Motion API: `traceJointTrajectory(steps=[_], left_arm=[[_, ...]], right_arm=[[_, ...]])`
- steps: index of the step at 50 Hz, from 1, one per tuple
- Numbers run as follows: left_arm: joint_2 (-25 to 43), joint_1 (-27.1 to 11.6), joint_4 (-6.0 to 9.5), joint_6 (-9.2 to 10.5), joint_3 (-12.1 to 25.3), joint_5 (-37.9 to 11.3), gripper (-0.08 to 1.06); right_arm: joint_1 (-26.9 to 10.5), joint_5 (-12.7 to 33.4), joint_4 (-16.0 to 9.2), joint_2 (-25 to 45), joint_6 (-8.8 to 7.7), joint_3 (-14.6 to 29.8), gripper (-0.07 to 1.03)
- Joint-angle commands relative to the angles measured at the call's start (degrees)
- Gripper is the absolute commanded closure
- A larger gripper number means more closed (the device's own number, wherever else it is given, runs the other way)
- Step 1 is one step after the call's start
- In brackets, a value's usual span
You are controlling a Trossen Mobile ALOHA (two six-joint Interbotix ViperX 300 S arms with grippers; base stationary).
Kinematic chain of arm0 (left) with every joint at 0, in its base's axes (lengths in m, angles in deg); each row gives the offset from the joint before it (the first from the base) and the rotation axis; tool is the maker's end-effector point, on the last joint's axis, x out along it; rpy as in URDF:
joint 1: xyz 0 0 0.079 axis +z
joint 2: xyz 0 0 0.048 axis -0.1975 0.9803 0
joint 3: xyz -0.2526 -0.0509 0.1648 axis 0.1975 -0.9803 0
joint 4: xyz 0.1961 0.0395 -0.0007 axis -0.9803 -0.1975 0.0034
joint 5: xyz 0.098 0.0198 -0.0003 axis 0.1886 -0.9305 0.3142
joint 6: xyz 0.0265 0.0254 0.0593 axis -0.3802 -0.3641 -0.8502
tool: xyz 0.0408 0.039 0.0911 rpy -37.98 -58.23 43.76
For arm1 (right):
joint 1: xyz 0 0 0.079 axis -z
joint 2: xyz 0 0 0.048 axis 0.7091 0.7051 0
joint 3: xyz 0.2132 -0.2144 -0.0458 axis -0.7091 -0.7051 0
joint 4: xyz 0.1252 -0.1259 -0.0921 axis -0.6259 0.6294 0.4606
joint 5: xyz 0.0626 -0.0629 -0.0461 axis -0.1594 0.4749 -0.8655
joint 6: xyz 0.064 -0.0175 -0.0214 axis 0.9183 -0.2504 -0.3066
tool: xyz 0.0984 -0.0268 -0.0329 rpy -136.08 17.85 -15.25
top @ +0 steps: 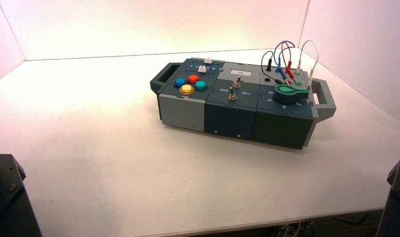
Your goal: Move the right gripper to the right.
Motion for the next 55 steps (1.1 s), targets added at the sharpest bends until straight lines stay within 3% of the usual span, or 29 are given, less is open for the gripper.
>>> traceJointTrajectory(steps=[1,35,46,55], left_arm=[[1.0,0.3,0.18,-0.26,0.8,0.4,1.01],[3.2,-0.8,0.18,-0.26,0.8,0.5,1.01],[4.1,-1.9,0.18,-0.26,0.9,0.7,1.01],[4.0,-1.9,0.09,-0.26,0.9,0.7,1.01]], right_arm=[[-0.3,-0.1,-0.4,0.5,0.0,1.5,0.98],[-0.6,-0.2,0.0,0.9,0.0,1.7,0.98],[1.7,-0.1,2.3,3.7,0.0,3.6,0.98],[7.1,0.1,2.4,6.5,0.0,5.5,0.98]])
